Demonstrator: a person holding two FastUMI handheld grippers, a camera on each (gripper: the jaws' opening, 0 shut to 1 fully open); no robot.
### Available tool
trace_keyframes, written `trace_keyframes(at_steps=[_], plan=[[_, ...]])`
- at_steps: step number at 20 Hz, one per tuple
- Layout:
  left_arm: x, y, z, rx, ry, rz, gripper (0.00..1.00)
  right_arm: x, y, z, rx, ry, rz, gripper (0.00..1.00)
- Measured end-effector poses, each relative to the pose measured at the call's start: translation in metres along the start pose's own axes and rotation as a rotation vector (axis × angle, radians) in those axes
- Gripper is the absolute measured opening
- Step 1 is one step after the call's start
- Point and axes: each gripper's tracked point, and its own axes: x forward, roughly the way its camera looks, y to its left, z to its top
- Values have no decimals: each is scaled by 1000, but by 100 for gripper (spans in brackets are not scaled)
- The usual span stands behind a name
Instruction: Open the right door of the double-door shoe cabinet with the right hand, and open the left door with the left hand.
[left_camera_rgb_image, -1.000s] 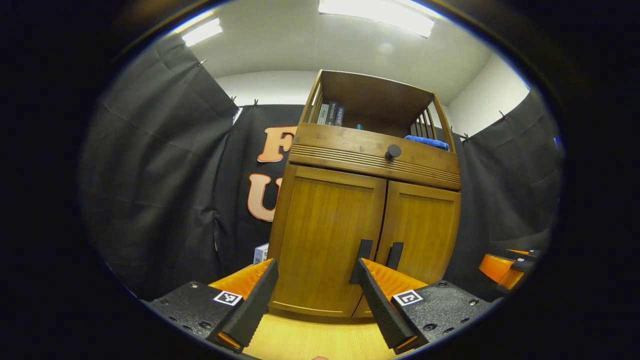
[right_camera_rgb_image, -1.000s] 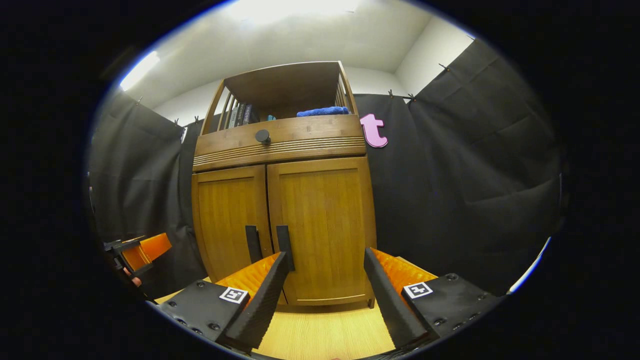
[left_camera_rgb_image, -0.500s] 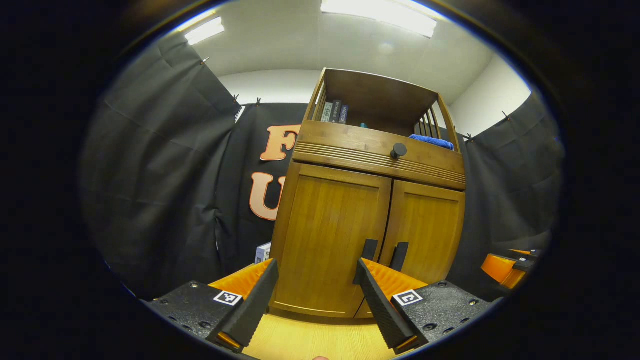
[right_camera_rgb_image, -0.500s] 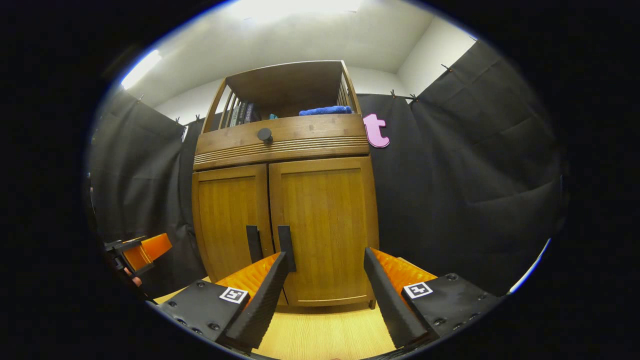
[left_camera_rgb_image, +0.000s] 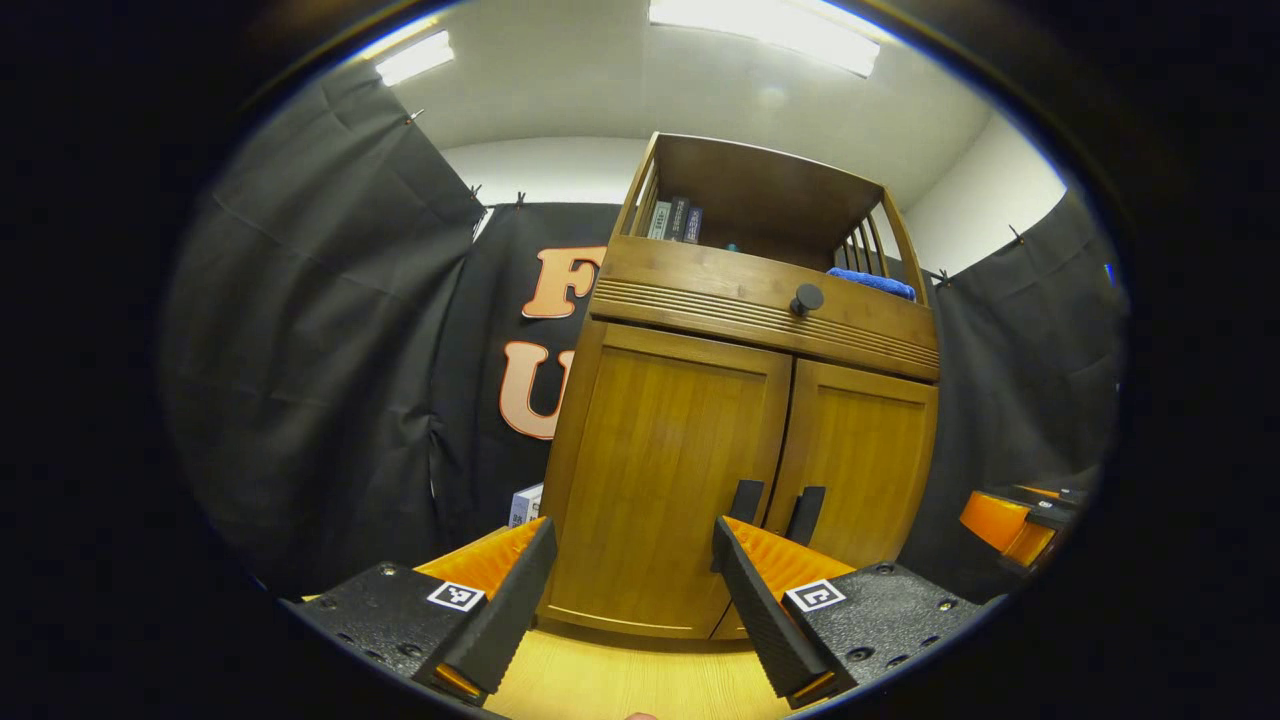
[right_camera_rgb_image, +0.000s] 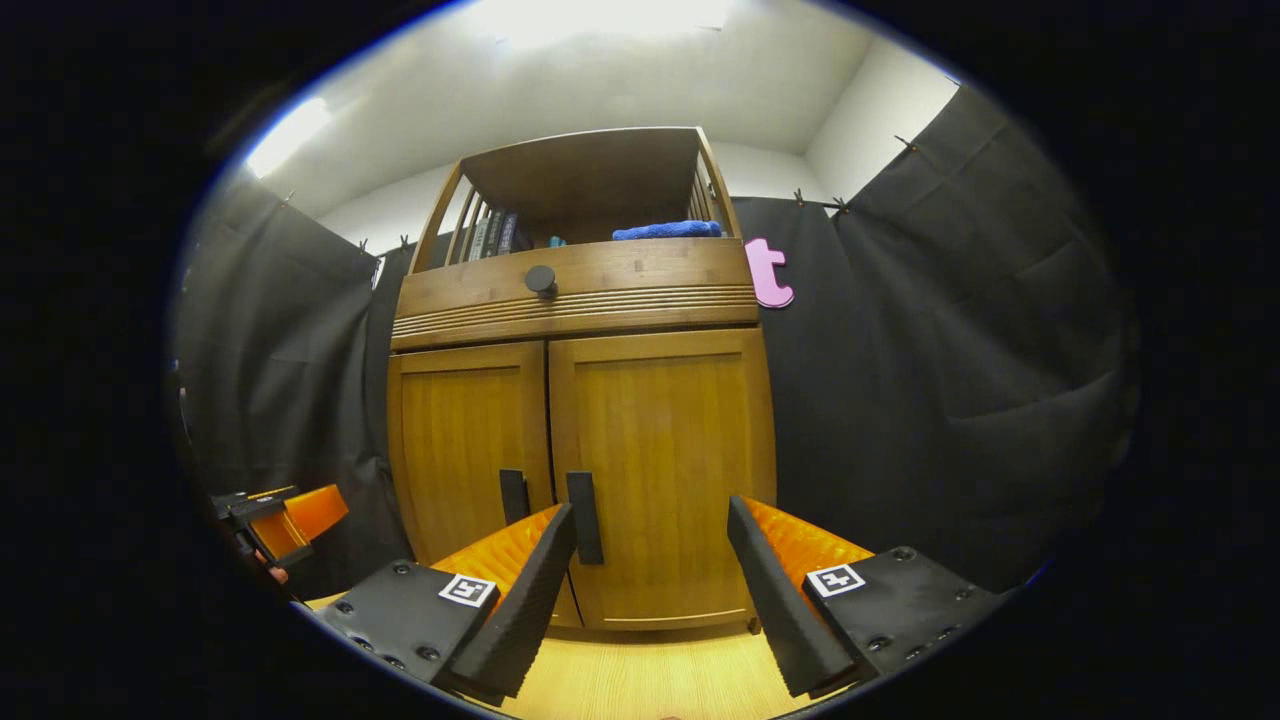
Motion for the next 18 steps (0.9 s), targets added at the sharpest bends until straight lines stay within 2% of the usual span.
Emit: trace_keyframes(at_steps=[1, 3, 6, 8, 9, 11, 14, 15, 16, 18], plan=[[2, 0, -1, 3, -1, 1, 91, 7, 2, 2, -3, -7, 6, 98], [5, 0, -1, -4, -3, -3, 94, 25, 11, 8, -6, -24, 29, 97], [7, -2, -1, -30, -2, -15, 94, 60, 28, 9, -20, -31, 70, 98], [10, 0, 2, -16, -9, -9, 95, 85, 38, 0, -15, -2, 80, 98], [11, 1, 4, -10, -17, -5, 91, 96, 44, -8, -4, 16, 92, 98], [12, 3, 6, -12, -28, -2, 94, 115, 56, -26, 9, 44, 122, 98], [13, 10, 8, -3, -36, 17, 94, 148, 65, -45, -18, 77, 131, 98], [13, 12, 7, 1, -38, 24, 91, 157, 67, -50, -31, 91, 131, 98], [14, 12, 7, 4, -38, 29, 94, 164, 67, -56, -41, 105, 127, 98], [16, 14, 6, 8, -40, 42, 94, 166, 62, -70, -51, 134, 116, 97]])
